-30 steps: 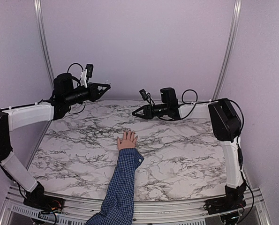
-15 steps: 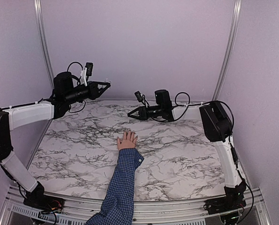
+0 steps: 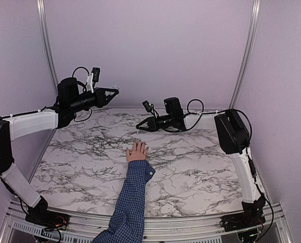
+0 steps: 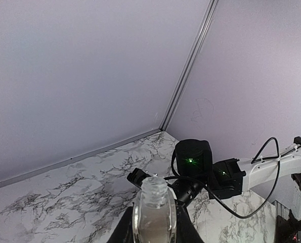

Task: Paint the nails
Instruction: Paint the hand on the nail.

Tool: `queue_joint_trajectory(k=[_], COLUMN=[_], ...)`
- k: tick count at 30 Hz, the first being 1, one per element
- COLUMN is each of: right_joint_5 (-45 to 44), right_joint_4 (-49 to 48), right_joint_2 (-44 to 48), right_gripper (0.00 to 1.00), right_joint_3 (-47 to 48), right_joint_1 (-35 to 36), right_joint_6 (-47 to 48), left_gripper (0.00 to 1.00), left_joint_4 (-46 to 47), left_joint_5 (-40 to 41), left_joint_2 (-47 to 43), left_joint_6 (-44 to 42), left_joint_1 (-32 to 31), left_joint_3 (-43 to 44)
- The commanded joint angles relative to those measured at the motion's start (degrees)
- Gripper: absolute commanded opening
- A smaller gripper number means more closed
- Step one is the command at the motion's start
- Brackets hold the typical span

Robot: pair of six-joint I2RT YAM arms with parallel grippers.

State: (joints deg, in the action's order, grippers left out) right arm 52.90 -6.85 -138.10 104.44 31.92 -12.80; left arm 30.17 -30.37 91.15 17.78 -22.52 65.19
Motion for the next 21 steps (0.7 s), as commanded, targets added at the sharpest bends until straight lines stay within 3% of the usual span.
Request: queue_joint_trajectory(k=[1,21], right_joint_5=[0.43,-0.40], right_joint_4=[-0.28,-0.95], right_joint_2=[0.29,-1.33], right_gripper=[0.00,0.00], right_joint_3=[1.74,1.56], right_joint_1=[-0.21,-1.16], right_joint_6=[0.78,-0.52], left_gripper=[0.00,0.00], left_joint_4=[3.21,3.77], left_joint_5=[-1.14,-1.66], left_joint_2=[0.51,1.86], left_joint_6=[-0.03,0.30], left_joint_1=[0.45,0.92], left_joint_3=[0.64,1.78])
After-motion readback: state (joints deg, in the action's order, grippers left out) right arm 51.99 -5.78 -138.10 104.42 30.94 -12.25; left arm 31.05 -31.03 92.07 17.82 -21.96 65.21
